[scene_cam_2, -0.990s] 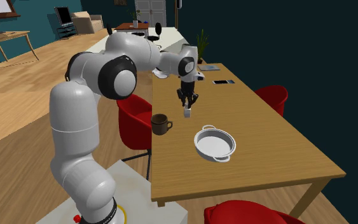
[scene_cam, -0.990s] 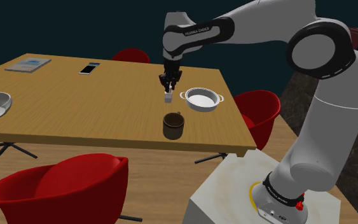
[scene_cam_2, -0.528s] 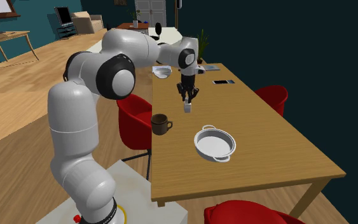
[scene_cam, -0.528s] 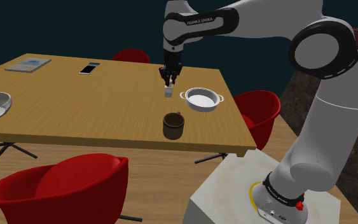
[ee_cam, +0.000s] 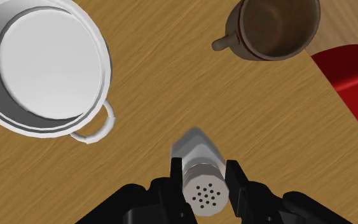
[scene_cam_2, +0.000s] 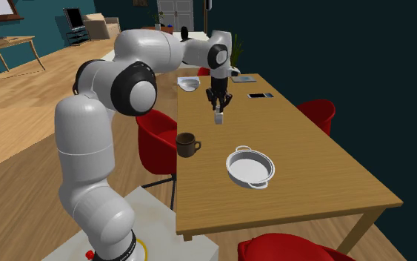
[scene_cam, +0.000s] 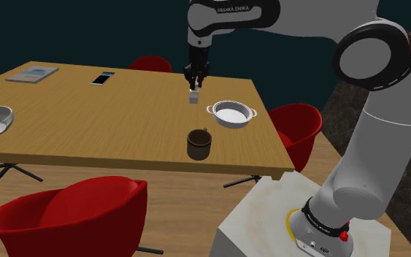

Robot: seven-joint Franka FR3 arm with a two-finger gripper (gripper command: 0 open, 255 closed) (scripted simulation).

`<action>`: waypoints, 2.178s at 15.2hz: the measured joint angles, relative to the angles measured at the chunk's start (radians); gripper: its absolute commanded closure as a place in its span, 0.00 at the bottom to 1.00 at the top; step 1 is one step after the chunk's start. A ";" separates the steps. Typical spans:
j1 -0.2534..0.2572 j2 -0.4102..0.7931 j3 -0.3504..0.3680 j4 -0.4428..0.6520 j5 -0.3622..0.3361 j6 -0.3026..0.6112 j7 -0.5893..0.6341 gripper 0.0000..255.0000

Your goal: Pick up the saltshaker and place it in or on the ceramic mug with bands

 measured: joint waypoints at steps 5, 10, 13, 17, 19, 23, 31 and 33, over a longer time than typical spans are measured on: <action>0.011 -0.045 0.007 -0.006 -0.001 -0.039 0.018 1.00; 0.043 -0.200 0.034 -0.160 -0.001 -0.038 0.078 1.00; 0.064 -0.304 0.055 -0.254 0.005 -0.047 0.118 1.00; 0.086 -0.396 0.082 -0.339 0.014 -0.052 0.165 1.00; 0.089 -0.407 0.085 -0.367 0.016 -0.036 0.171 1.00; 0.090 -0.416 0.087 -0.427 0.017 0.014 0.171 1.00; 0.091 -0.407 0.089 -0.524 0.018 0.120 0.170 1.00; 0.090 -0.402 0.088 -0.550 0.017 0.151 0.167 1.00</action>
